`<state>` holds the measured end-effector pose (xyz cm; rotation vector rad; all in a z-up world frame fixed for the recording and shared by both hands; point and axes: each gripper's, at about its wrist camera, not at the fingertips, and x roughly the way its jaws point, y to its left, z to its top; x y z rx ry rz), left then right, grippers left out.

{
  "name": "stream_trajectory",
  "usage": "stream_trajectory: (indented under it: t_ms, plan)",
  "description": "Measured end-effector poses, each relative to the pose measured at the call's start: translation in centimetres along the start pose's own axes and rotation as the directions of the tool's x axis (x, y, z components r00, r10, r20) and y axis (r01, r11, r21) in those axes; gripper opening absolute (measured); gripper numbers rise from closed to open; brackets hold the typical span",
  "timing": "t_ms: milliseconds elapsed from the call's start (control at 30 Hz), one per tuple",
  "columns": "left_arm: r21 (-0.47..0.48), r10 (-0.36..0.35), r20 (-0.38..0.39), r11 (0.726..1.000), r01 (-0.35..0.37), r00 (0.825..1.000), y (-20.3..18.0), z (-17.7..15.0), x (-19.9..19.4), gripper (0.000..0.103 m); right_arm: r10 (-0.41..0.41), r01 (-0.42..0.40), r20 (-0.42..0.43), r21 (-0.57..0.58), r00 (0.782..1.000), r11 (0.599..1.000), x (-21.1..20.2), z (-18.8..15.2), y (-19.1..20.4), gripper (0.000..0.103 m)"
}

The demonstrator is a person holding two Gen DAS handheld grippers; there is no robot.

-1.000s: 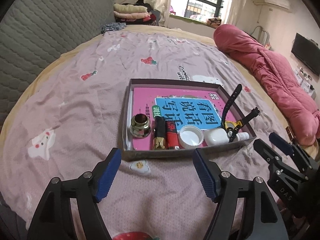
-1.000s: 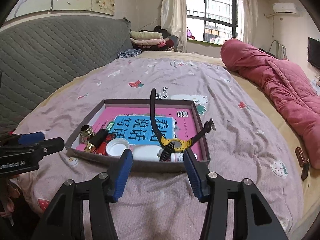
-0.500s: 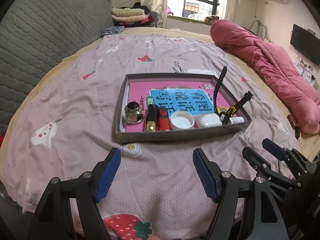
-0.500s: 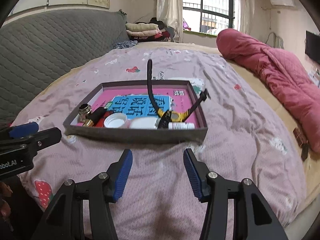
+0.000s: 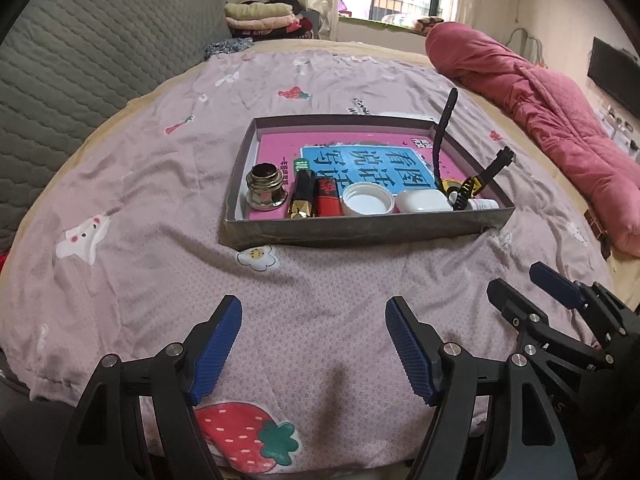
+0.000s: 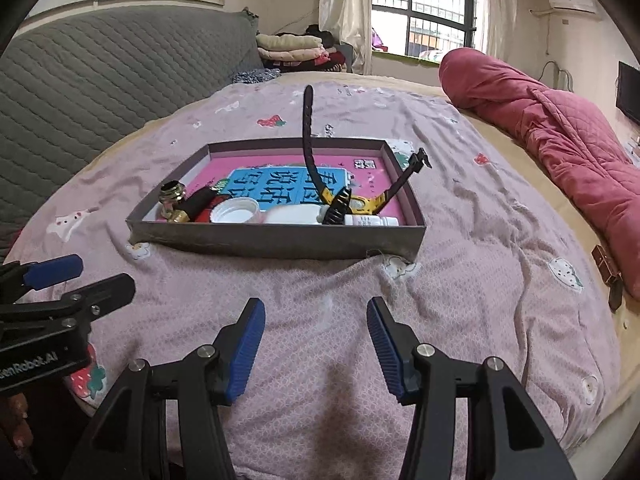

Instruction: Organize rigid objects

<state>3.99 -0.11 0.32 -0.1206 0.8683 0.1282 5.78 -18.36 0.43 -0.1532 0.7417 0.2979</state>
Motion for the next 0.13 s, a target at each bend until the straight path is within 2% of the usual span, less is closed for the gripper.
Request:
stream_trajectory:
  t_ms: [133]
  plan:
    - [-0.008,-0.01,-0.009,1.0,0.01,1.0,0.12,0.01,0.32,0.076,-0.006,0.006,-0.013,0.004,1.0,1.0,0.45,-0.2,-0.2,0.053]
